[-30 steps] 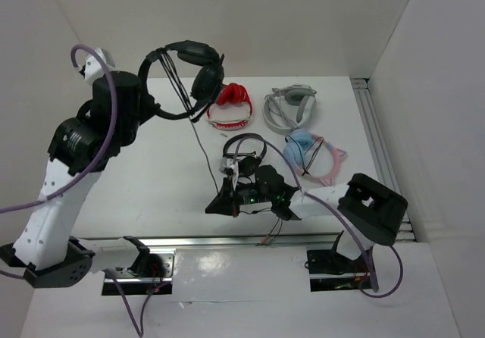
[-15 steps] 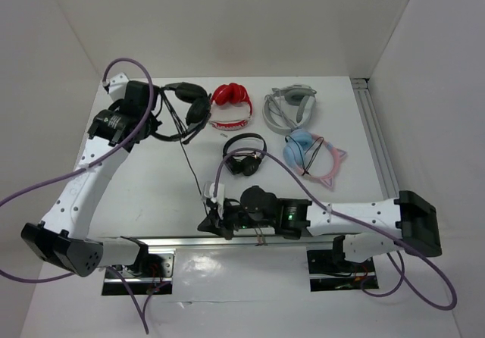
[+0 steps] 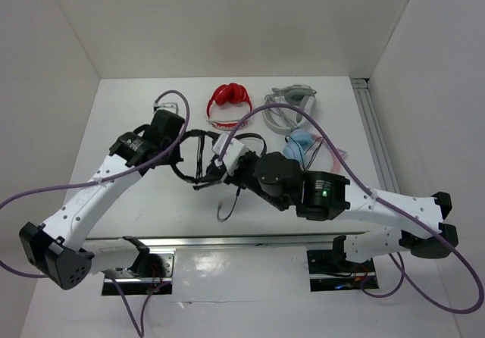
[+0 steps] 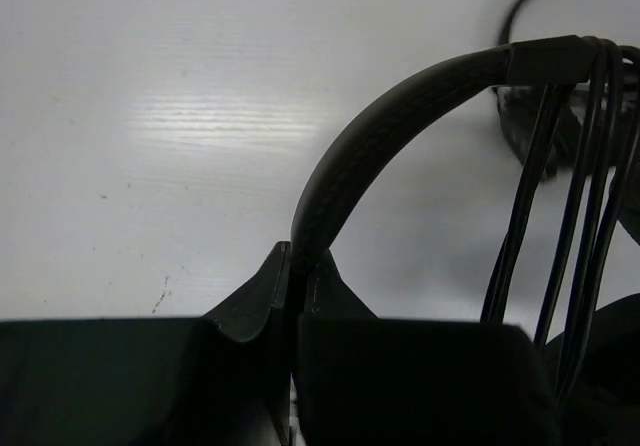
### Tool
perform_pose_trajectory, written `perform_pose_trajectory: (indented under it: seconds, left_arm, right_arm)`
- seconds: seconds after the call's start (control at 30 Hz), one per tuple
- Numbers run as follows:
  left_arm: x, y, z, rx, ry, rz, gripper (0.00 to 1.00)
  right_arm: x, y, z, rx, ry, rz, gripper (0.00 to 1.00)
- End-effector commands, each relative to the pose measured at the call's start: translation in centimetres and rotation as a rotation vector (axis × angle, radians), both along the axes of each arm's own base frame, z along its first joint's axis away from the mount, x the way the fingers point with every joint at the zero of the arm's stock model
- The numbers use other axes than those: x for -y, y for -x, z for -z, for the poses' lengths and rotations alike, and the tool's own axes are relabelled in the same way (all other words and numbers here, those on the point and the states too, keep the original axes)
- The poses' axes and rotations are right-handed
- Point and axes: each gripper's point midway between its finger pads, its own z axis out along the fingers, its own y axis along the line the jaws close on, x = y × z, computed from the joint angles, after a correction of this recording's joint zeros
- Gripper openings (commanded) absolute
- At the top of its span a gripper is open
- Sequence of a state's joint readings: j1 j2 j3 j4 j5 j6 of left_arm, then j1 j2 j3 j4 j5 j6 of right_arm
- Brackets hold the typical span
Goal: Wrap the headphones
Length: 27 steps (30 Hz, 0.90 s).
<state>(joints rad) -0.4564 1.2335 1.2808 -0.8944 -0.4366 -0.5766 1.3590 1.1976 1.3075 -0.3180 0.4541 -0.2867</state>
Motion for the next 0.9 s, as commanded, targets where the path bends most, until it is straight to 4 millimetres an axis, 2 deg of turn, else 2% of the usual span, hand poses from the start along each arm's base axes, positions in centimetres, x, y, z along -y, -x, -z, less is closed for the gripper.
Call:
perform_pose_trajectory:
  seconds: [0.0, 0.03, 0.17, 0.23, 0.27, 0.33, 0.37, 0.4, 0.43, 0.47, 0.5, 0.57, 0.6, 0.63, 0.67, 0.77, 0.8, 0.83, 0.87]
  left_arm:
    - [2.8, 2.0, -0.5, 0.022, -0.003, 0.195, 0.0]
    - [3.0, 2.5, -0.2, 0.02, -0.013, 0.212, 0.0]
    - [4.5, 4.7, -1.4, 0.032, -0.005, 0.336, 0.0]
    - [6.1, 6.2, -2.1, 0.014, 0.015, 0.446, 0.0]
    - [6.7, 6.8, -2.3, 0.005, 0.032, 0.48, 0.0]
    - [8.7, 9.2, -3.2, -0.009, 0.093, 0.621, 0.0]
    - [9.7, 10.7, -4.2, -0.002, 0.156, 0.698, 0.0]
    - [10.3, 11.7, -4.6, 0.006, 0.176, 0.747, 0.0]
    - [10.7, 13.0, -5.4, 0.023, 0.212, 0.795, 0.0]
    - [10.6, 13.1, -5.3, 0.013, 0.207, 0.795, 0.0]
    - [10.7, 14.3, -6.1, 0.03, 0.248, 0.852, 0.0]
    - [10.5, 15.1, -7.3, 0.067, 0.279, 0.887, 0.0]
    - [9.9, 15.4, -7.2, 0.061, 0.268, 0.879, 0.0]
    - [9.2, 15.6, -8.3, 0.102, 0.272, 0.868, 0.0]
    - [8.7, 15.6, -8.2, 0.107, 0.26, 0.855, 0.0]
    - [7.6, 15.6, -9.8, 0.144, 0.266, 0.798, 0.0]
    - [7.5, 15.4, -10.3, 0.159, 0.271, 0.783, 0.0]
    - [7.3, 15.3, -11.3, 0.184, 0.284, 0.77, 0.0]
    - [7.4, 15.4, -11.7, 0.192, 0.298, 0.763, 0.0]
  right_arm:
    - [5.5, -3.7, -2.7, 0.189, 0.177, 0.29, 0.0]
    - [6.3, -4.4, -3.2, 0.211, 0.185, 0.334, 0.0]
    - [9.1, -5.9, -4.5, 0.278, 0.217, 0.474, 0.0]
    - [10.6, -6.7, -4.9, 0.317, 0.243, 0.536, 0.0]
    - [10.9, -7.0, -5.3, 0.33, 0.202, 0.554, 0.0]
    - [12.5, -8.4, -5.7, 0.359, 0.169, 0.611, 0.0]
    - [12.5, -9.0, -5.9, 0.37, 0.145, 0.595, 0.0]
    - [13.7, -10.4, -6.0, 0.362, 0.123, 0.624, 0.0]
    - [13.3, -10.7, -6.4, 0.35, 0.062, 0.577, 0.0]
    - [14.2, -11.5, -6.0, 0.347, 0.077, 0.61, 0.0]
    - [14.5, -12.4, -6.3, 0.335, 0.029, 0.587, 0.0]
    - [14.6, -12.9, -6.1, 0.312, 0.016, 0.565, 0.01]
    - [14.5, -13.2, -6.1, 0.3, -0.005, 0.553, 0.01]
    - [14.2, -13.4, -5.5, 0.281, 0.006, 0.536, 0.01]
    - [13.5, -13.5, -4.9, 0.263, 0.011, 0.512, 0.01]
    - [13.0, -14.8, -3.8, 0.218, -0.009, 0.494, 0.04]
    - [12.2, -14.8, -3.1, 0.184, -0.036, 0.44, 0.04]
    - [12.3, -15.7, -2.6, 0.16, -0.048, 0.428, 0.09]
    - [11.8, -16.0, -2.0, 0.13, -0.066, 0.392, 0.09]
